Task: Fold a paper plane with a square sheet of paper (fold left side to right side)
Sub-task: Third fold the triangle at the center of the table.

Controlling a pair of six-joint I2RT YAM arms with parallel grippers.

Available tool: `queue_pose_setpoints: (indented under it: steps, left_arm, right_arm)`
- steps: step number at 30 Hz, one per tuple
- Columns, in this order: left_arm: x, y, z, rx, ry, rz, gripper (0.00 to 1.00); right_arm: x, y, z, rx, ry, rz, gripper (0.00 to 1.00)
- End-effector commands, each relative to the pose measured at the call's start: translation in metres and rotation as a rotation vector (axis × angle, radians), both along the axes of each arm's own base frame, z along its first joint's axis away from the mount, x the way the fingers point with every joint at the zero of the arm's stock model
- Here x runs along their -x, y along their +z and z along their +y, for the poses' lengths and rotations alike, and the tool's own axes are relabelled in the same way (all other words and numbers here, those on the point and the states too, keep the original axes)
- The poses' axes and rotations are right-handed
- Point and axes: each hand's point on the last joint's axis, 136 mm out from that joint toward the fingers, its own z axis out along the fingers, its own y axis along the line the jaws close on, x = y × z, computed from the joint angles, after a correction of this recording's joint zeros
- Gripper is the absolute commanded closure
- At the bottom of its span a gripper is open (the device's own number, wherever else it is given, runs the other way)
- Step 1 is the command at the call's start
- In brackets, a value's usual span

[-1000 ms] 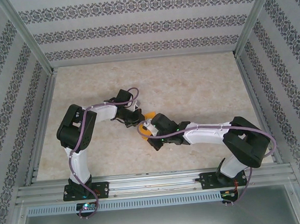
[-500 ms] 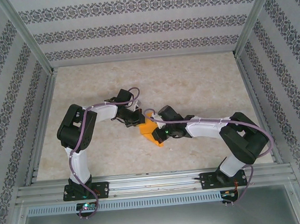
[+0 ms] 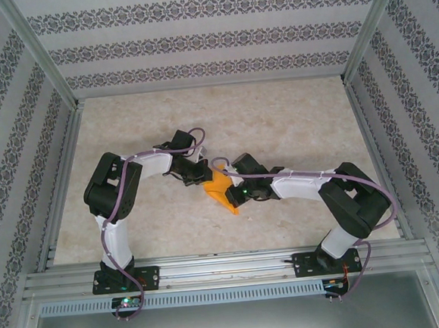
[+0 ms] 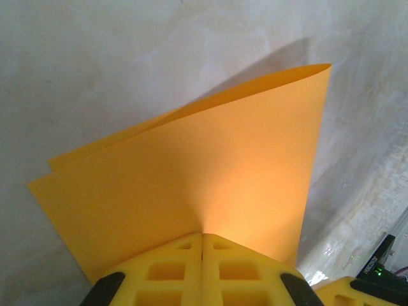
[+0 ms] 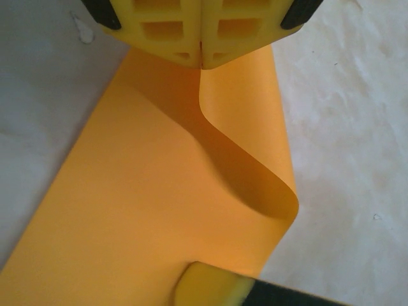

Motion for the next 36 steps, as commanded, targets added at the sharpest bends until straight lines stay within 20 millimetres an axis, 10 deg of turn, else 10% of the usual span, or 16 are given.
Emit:
queue_pose_setpoints:
  steps: [1, 36]
  left_arm:
    - [0.019, -0.029, 0.009, -0.101, -0.022, 0.071, 0.97]
    - [0.020, -0.032, 0.009, -0.101, -0.030, 0.078, 0.98]
  right_arm:
    - [-0.010, 0.002, -0.003, 0.021, -0.032, -0.014, 1.00]
    - [-0.020, -0.007, -0.006, 0.050, -0.047, -0.007, 1.00]
